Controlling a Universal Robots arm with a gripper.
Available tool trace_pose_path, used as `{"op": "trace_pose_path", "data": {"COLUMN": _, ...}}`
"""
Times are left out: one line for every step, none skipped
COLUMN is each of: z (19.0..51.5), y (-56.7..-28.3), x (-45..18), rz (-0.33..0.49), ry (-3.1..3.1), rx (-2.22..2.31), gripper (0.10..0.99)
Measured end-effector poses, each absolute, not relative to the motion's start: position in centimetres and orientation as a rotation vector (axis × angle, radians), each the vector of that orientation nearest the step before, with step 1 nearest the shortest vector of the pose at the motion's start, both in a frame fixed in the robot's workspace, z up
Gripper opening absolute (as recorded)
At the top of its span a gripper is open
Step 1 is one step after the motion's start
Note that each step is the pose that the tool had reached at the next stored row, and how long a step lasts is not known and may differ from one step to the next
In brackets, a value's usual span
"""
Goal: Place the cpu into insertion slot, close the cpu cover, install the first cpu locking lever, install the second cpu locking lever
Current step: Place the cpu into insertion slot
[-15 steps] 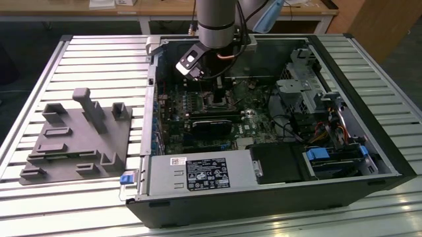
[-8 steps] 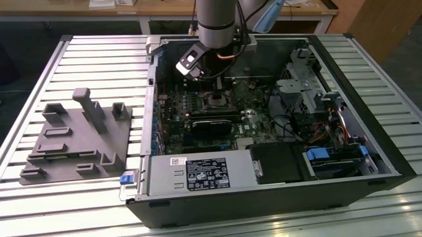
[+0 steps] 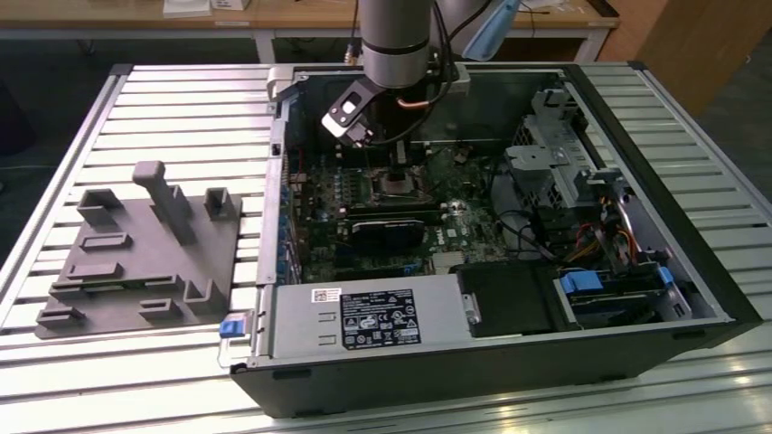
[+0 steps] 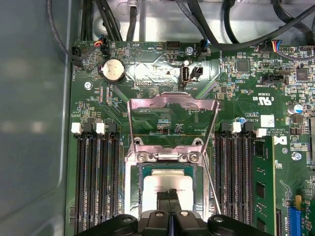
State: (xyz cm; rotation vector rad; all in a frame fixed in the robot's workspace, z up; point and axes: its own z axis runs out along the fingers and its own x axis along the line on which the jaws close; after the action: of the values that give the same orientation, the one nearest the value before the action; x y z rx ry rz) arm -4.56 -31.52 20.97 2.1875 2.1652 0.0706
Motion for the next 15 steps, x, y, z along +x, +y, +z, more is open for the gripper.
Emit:
{"op": "trace_pose_path", "data": {"z": 21.0, "y": -31.5, "x": -4.6, "rz": 0.071, "ry": 2.165, "rx": 2.187, "gripper": 0.106}}
{"op": "trace_pose_path", "data": {"z": 21.0, "y": -31.5, "x": -4.5, "rz": 0.070, "ry": 2.166, "rx": 2.187, "gripper": 0.106}}
{"op": "trace_pose_path", "data": {"z": 21.0, "y": -31.5, "x": -4.5, "rz": 0.070, "ry": 2.166, "rx": 2.187, "gripper": 0.106}}
{"op": "trace_pose_path", "data": {"z": 21.0, "y": -31.5, "x": -4.4, "rz": 0.071, "ry": 2.167, "rx": 2.186, "gripper": 0.106}}
{"op": "trace_pose_path", "data": {"z": 21.0, "y": -31.5, "x": -4.4, "rz": 0.071, "ry": 2.168, "rx": 2.186, "gripper": 0.106}}
{"op": "trace_pose_path", "data": {"z": 21.1, "y": -31.5, "x": -4.4, "rz": 0.072, "ry": 2.168, "rx": 2.186, "gripper": 0.106}}
{"op": "trace_pose_path", "data": {"z": 21.2, "y": -31.5, "x": -4.4, "rz": 0.072, "ry": 2.168, "rx": 2.186, "gripper": 0.106}}
{"op": "trace_pose_path", "data": {"z": 21.4, "y": -31.5, "x": -4.4, "rz": 0.073, "ry": 2.169, "rx": 2.186, "gripper": 0.106}}
{"op": "trace_pose_path", "data": {"z": 21.6, "y": -31.5, "x": -4.4, "rz": 0.073, "ry": 2.169, "rx": 2.186, "gripper": 0.106}}
{"op": "trace_pose_path", "data": {"z": 21.9, "y": -31.5, "x": -4.4, "rz": 0.073, "ry": 2.169, "rx": 2.185, "gripper": 0.106}}
{"op": "trace_pose_path", "data": {"z": 22.2, "y": -31.5, "x": -4.4, "rz": 0.074, "ry": 2.169, "rx": 2.185, "gripper": 0.106}}
{"op": "trace_pose_path", "data": {"z": 22.5, "y": -31.5, "x": -4.4, "rz": 0.074, "ry": 2.169, "rx": 2.185, "gripper": 0.106}}
{"op": "trace_pose_path", "data": {"z": 22.7, "y": -31.5, "x": -4.4, "rz": 0.074, "ry": 2.169, "rx": 2.185, "gripper": 0.106}}
{"op": "trace_pose_path", "data": {"z": 23.0, "y": -31.5, "x": -4.4, "rz": 0.075, "ry": 2.169, "rx": 2.185, "gripper": 0.106}}
{"op": "trace_pose_path", "data": {"z": 23.3, "y": -31.5, "x": -4.4, "rz": 0.076, "ry": 2.169, "rx": 2.185, "gripper": 0.106}}
